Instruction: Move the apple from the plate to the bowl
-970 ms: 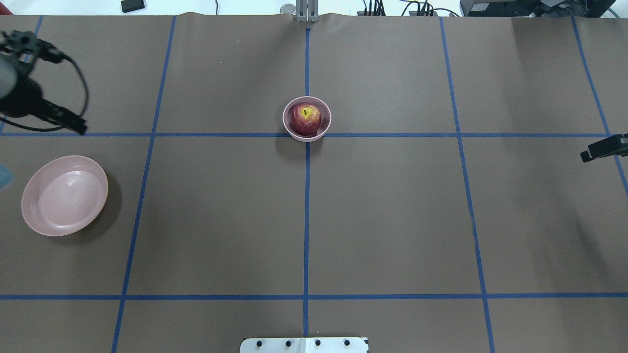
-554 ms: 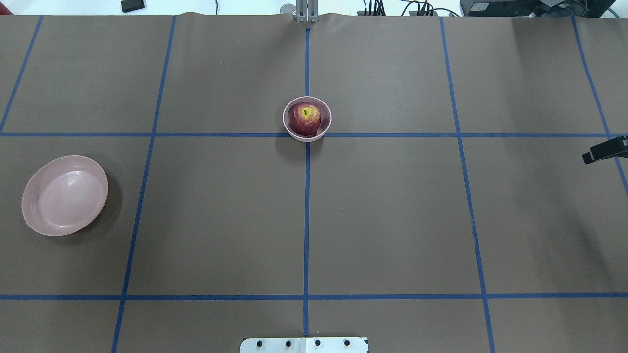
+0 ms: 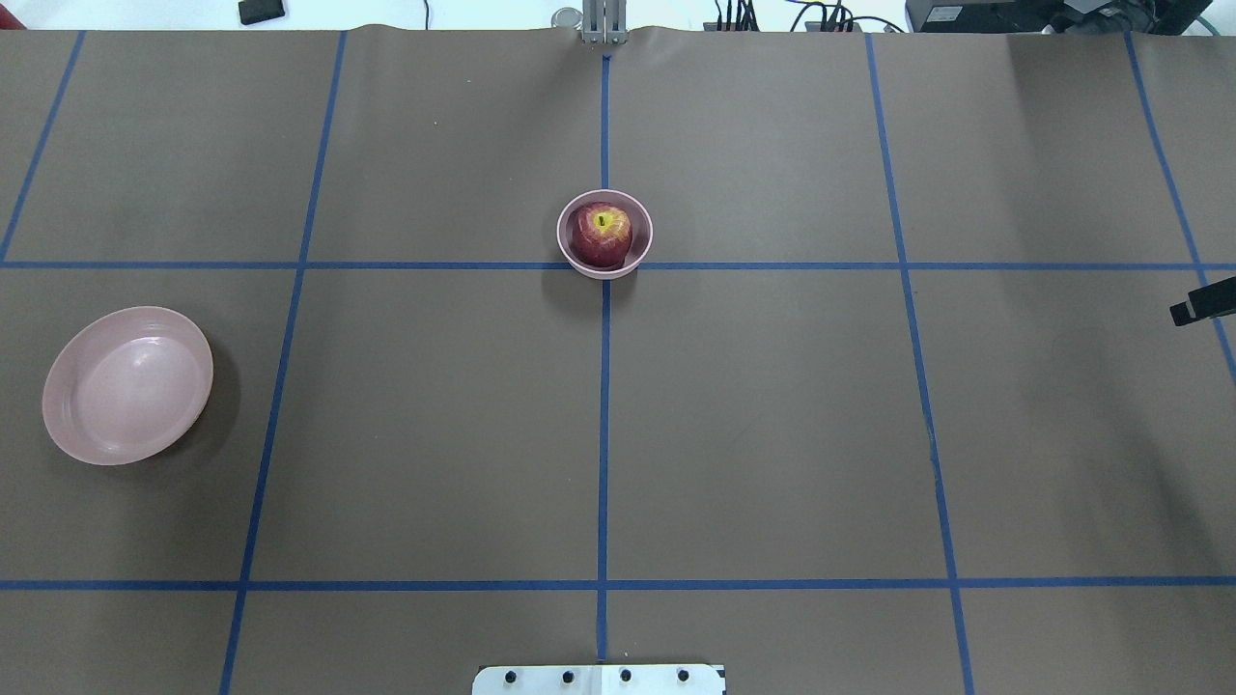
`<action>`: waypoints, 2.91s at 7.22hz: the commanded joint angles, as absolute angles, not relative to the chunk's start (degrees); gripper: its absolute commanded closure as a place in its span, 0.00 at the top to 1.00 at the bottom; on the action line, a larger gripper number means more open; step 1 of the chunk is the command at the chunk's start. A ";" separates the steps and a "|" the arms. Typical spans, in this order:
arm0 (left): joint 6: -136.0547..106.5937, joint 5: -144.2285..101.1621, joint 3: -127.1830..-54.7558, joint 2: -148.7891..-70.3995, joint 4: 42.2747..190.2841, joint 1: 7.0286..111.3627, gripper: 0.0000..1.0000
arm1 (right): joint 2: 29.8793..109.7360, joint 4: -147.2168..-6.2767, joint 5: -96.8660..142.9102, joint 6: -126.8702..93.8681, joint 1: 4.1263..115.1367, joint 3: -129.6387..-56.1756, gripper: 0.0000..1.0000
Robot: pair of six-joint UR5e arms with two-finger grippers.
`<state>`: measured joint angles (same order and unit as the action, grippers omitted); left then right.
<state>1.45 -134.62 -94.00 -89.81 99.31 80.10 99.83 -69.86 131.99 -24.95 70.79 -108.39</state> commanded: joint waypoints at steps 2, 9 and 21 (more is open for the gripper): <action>-10.92 -133.69 -97.87 -91.93 99.67 80.07 0.98 | 100.63 -70.49 133.85 -23.92 72.33 -109.25 0.99; -10.99 -129.11 -103.19 -87.37 99.93 79.89 0.98 | 101.60 -73.04 135.70 -19.07 74.35 -108.19 0.99; -11.51 -131.66 -103.54 -86.13 99.84 79.72 0.98 | 101.25 -73.39 134.91 -14.43 73.30 -107.32 0.99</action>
<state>-11.56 -131.81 -103.37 -86.13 99.87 79.74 101.24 -73.39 135.13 -15.97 73.56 -107.94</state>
